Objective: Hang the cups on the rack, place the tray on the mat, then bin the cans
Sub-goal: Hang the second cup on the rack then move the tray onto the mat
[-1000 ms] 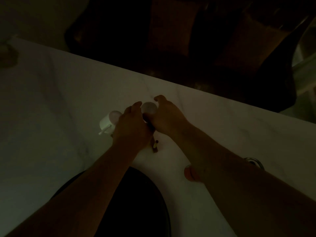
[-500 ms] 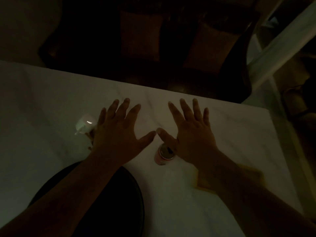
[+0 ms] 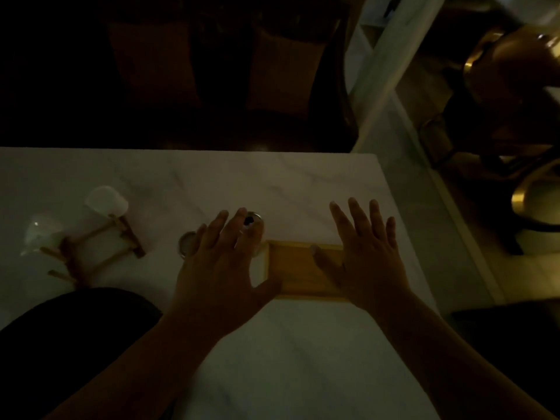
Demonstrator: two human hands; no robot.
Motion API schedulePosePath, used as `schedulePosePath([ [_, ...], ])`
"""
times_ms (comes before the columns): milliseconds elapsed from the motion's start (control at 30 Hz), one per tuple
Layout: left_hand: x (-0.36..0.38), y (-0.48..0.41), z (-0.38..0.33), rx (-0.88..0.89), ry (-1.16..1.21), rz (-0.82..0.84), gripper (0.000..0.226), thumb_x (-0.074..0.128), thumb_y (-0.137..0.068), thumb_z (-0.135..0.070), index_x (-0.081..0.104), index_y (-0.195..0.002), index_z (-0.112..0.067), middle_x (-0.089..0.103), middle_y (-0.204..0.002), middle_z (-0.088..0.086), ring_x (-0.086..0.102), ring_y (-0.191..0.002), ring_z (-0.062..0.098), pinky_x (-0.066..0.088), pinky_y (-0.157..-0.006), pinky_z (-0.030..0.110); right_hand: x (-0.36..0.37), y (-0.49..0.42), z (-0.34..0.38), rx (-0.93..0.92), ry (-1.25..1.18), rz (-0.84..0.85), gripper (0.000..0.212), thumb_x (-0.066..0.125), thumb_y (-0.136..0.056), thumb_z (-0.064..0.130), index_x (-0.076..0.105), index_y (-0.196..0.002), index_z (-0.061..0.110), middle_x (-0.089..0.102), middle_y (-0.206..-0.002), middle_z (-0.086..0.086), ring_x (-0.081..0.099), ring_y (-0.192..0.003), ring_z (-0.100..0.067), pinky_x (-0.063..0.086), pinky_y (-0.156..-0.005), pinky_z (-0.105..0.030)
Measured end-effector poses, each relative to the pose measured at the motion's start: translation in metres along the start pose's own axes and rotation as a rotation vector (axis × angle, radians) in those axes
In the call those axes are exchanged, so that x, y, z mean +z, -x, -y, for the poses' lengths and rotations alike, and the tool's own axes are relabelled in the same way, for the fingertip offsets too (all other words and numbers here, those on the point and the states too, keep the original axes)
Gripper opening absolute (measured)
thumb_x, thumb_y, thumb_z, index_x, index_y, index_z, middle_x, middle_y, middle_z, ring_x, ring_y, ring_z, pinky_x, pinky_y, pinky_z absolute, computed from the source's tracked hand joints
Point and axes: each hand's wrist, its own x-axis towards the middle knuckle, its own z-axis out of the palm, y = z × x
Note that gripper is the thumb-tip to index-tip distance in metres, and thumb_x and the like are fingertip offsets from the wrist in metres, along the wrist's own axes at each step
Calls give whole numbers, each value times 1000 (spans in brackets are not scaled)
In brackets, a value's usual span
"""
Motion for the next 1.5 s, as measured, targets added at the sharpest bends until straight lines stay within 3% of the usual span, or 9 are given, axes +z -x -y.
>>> schedulePosePath([
  [233,65,4,-26,80,8,-37,77,52,-87,-64,56,-143,-11,51,-150,15,44,-137,41,39,-108,57,39,30,-69,71,17,56,93,13,-92,89,5,-167,36,7,-177,-8,-8,-162,-38,4,-128,-64],
  [467,132,-1,-26,-9,-61,59,72,48,-90,-62,60,-137,-9,53,-147,21,49,-132,43,43,-102,55,94,36,-116,127,69,141,88,15,-97,83,4,-168,33,8,-177,-10,-5,-161,-41,5,-128,-62],
  [600,152,-9,-29,-99,-75,144,71,48,-89,-62,62,-133,-8,56,-143,21,53,-127,43,47,-95,53,114,33,-126,169,65,200,83,21,-100,74,15,-168,25,19,-175,-13,12,-161,-42,17,-127,-58],
  [767,163,-20,-30,-214,40,177,61,56,-89,-59,62,-126,-10,68,-114,15,59,-102,41,52,-77,49,123,24,-127,228,-66,217,70,43,-98,50,38,-157,14,58,-146,-15,56,-124,-40,50,-99,-49],
  [1000,163,-26,-38,-370,299,115,55,70,-88,-48,59,-134,-20,71,-114,11,66,-104,34,51,-83,41,129,21,-120,316,-302,93,61,65,-96,20,47,-153,7,67,-131,-22,64,-115,-45,52,-97,-49],
  [1233,162,-5,-35,-532,466,120,68,73,-87,-46,49,-146,-23,67,-132,6,67,-112,29,53,-95,49,123,38,-117,607,-525,71,60,62,-102,29,44,-157,14,67,-138,-11,66,-121,-33,56,-100,-51],
  [1300,160,5,-33,-568,480,124,62,73,-88,-44,55,-144,-24,68,-127,4,67,-110,29,53,-93,47,122,50,-113,649,-564,64,48,62,-103,29,57,-148,14,72,-129,-10,70,-111,-32,59,-93,-51],
  [1400,155,21,-28,-582,497,130,34,72,-87,-39,69,-120,-35,70,-105,-5,68,-94,24,50,-75,35,121,67,-106,676,-615,67,25,63,-100,23,76,-122,21,76,-98,-1,72,-72,-21,57,-57,-34],
  [1500,149,37,-19,-630,519,150,35,71,-88,-37,69,-122,-36,70,-105,-6,67,-90,21,54,-76,37,122,84,-98,681,-588,81,31,68,-97,16,72,-128,16,72,-112,-5,69,-92,-26,51,-68,-31],
])
